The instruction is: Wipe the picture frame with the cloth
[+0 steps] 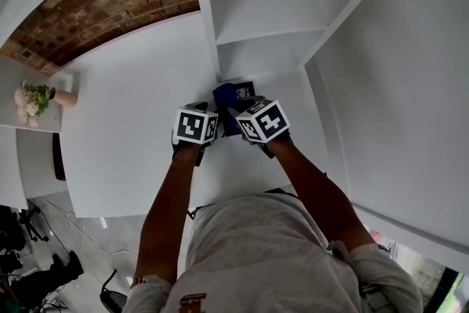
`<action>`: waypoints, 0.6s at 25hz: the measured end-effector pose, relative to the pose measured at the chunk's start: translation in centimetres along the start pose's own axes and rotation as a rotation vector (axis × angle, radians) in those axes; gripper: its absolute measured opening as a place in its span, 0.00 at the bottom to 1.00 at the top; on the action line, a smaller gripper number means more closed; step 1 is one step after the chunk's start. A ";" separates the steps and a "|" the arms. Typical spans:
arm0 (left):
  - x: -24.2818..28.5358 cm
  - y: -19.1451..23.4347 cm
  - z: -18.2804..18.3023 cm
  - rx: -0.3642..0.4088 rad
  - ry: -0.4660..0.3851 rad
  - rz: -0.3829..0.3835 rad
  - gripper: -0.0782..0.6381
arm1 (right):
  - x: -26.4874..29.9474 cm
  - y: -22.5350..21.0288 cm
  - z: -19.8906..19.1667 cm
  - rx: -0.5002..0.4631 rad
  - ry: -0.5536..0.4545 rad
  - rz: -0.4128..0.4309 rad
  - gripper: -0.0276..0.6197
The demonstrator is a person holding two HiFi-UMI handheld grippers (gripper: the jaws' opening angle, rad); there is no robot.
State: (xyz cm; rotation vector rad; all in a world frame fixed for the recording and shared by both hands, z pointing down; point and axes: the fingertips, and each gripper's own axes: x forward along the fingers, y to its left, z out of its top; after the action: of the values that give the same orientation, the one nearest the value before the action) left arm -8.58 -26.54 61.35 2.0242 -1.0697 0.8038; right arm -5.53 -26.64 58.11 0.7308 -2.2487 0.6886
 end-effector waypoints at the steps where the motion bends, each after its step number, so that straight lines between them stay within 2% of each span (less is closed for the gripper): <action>1: 0.0 0.0 0.0 0.000 0.000 0.000 0.39 | 0.0 -0.4 -0.3 -0.003 0.012 -0.017 0.12; 15: -0.3 0.0 -0.1 0.003 -0.001 0.002 0.39 | -5.7 -7.6 -3.8 0.063 0.024 -0.174 0.12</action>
State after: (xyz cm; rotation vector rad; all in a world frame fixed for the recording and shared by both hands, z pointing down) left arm -8.73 -26.35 61.20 2.0263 -1.0716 0.8061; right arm 4.61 -27.79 58.42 0.9314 -2.1197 0.6819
